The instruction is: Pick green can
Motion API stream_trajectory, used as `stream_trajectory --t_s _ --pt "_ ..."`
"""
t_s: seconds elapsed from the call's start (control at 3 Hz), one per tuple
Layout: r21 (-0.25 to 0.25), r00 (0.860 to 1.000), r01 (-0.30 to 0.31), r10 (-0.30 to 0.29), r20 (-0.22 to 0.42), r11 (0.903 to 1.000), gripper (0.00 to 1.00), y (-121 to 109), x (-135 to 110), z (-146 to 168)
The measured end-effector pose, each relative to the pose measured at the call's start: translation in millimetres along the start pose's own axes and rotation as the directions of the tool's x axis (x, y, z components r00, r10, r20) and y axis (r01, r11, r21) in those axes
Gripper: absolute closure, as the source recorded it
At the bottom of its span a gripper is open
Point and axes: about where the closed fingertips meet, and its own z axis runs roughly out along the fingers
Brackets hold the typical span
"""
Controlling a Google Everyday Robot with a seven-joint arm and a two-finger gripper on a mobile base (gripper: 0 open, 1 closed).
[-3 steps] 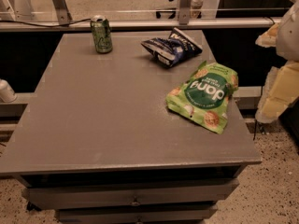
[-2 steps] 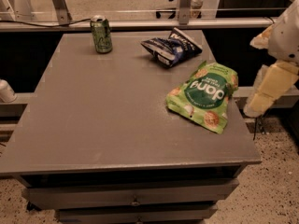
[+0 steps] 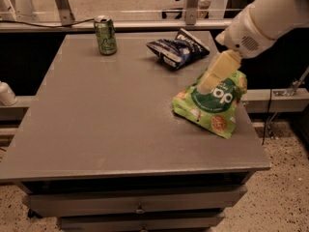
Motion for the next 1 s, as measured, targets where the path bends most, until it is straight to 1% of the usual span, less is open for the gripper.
stream_trajectory --t_s 0.33,0.67,1.0 --pt "-0.023 0.992 0.006 -0.003 0.126 0.9997 0.00 -20.1 -64.8 46.2" --pt "-0.024 0.992 0.007 -0.004 0.128 0.9997 0.00 -19.9 -65.2 46.8" --pt "-0.018 0.982 0.014 -0.010 0.190 0.9997 0.00 -33.1 -82.5 65.0"
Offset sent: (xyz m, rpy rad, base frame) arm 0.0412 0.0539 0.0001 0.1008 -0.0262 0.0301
